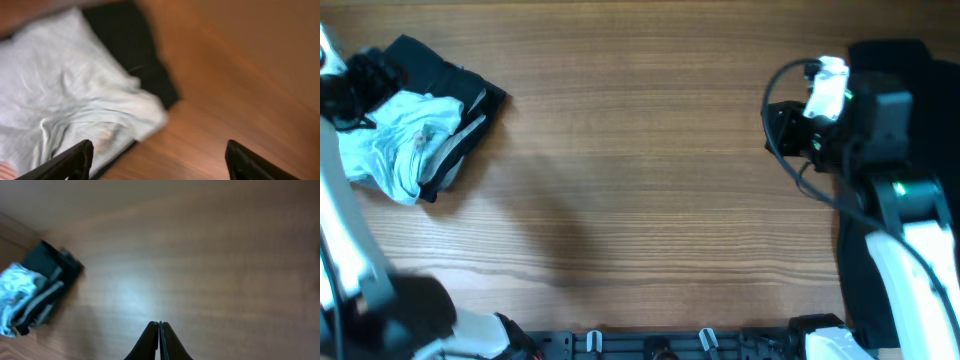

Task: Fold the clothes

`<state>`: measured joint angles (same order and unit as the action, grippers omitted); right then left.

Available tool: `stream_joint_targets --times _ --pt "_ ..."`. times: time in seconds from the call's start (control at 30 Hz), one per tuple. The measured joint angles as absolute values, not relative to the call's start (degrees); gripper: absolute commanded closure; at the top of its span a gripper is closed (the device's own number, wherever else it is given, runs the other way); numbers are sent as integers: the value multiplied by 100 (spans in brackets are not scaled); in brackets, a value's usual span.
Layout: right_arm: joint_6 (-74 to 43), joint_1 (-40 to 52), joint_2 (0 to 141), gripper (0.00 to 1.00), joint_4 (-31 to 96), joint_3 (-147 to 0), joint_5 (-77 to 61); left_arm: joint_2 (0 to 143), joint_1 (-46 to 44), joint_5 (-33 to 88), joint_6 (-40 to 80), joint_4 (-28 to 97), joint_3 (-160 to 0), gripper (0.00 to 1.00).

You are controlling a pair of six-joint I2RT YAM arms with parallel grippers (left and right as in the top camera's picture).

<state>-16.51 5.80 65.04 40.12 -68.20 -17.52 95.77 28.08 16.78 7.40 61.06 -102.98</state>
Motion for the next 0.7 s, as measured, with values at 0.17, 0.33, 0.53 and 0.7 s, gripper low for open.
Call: stream_joint_targets --times 0.17,0.33,0.53,0.7 --pt "-1175 582 5061 32 4263 -6864 -1833 7266 2200 1813 580 7703 -10471 0" --pt "-987 580 4401 0 4626 -6875 -1909 6108 2139 1234 556 8353 -10475 0" --pt "-1476 580 4427 0 4762 -6875 -1909 5854 2139 882 539 8359 -10475 0" --pt "-2075 580 4440 0 4945 -6877 -1678 5843 2139 878 539 8357 -10475 0"
